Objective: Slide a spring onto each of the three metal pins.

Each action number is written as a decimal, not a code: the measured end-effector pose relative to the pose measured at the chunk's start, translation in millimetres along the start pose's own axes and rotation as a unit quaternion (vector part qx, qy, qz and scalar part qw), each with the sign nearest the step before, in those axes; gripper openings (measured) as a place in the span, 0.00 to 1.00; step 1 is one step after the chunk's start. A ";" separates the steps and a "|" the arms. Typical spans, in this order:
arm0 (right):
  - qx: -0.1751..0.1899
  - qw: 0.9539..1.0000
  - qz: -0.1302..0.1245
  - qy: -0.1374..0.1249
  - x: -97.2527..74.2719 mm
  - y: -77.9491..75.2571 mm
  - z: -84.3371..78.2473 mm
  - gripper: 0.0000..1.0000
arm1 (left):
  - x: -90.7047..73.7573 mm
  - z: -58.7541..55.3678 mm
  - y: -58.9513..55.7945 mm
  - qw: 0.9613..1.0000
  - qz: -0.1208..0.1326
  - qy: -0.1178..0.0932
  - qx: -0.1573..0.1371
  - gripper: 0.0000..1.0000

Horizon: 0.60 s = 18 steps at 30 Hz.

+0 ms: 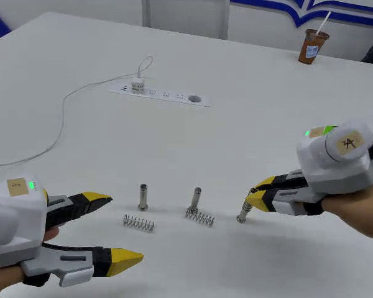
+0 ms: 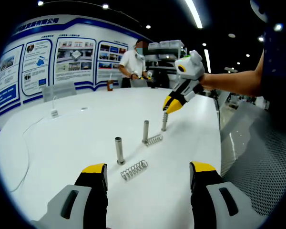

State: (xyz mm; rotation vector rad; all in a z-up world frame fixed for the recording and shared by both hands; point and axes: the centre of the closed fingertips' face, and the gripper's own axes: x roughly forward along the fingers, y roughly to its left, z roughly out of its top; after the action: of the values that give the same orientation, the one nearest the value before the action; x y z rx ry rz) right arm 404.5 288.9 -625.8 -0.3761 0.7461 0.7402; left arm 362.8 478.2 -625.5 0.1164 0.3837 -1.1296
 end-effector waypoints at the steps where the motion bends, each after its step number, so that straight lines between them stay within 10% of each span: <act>1: 0.000 1.000 0.001 0.003 1.8 0.8 -1.9 0.12 | 0.1 -0.4 -0.5 1.000 0.000 0.000 0.000 0.72; 18: 0.001 1.000 0.002 0.025 12.5 2.1 -18.1 0.12 | 0.0 0.6 -1.1 1.000 0.001 -0.003 -0.001 0.71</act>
State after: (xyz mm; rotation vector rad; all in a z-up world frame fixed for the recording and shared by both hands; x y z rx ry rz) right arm 400.7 286.2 -647.4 -0.3934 0.7954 0.7354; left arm 361.9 477.6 -624.8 0.1126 0.3794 -1.1276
